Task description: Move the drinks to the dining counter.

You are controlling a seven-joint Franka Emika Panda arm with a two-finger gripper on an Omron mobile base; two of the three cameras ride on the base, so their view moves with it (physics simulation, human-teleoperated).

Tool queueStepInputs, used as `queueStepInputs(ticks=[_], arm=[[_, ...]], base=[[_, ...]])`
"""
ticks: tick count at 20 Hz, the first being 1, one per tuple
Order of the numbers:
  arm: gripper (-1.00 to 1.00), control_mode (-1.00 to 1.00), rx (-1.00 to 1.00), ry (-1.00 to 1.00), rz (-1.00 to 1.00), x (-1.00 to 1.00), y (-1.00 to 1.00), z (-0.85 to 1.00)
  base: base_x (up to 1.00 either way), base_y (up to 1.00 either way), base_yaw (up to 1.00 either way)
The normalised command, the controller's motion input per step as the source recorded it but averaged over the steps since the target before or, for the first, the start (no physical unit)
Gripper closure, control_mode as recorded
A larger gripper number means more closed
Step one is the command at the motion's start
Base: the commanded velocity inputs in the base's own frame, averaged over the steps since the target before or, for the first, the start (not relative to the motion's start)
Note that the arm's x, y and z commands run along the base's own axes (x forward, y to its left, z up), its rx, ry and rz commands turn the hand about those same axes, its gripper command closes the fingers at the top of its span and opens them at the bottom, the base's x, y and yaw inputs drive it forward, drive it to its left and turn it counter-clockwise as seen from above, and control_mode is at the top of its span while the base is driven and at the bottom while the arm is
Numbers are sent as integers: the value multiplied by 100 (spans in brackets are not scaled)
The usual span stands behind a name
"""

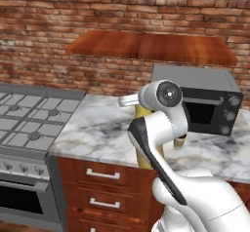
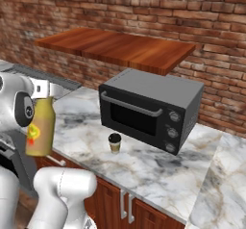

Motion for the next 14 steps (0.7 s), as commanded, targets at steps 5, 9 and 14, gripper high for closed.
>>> queueStepInputs(ticks=[5,9,14], arm=[[100,100,0,0,0,0,0,0],[100,100,0,0,0,0,0,0],[100,100,0,0,0,0,0,0]], base=[[-49,2,8],[-40,50,22],[-17,83,45]])
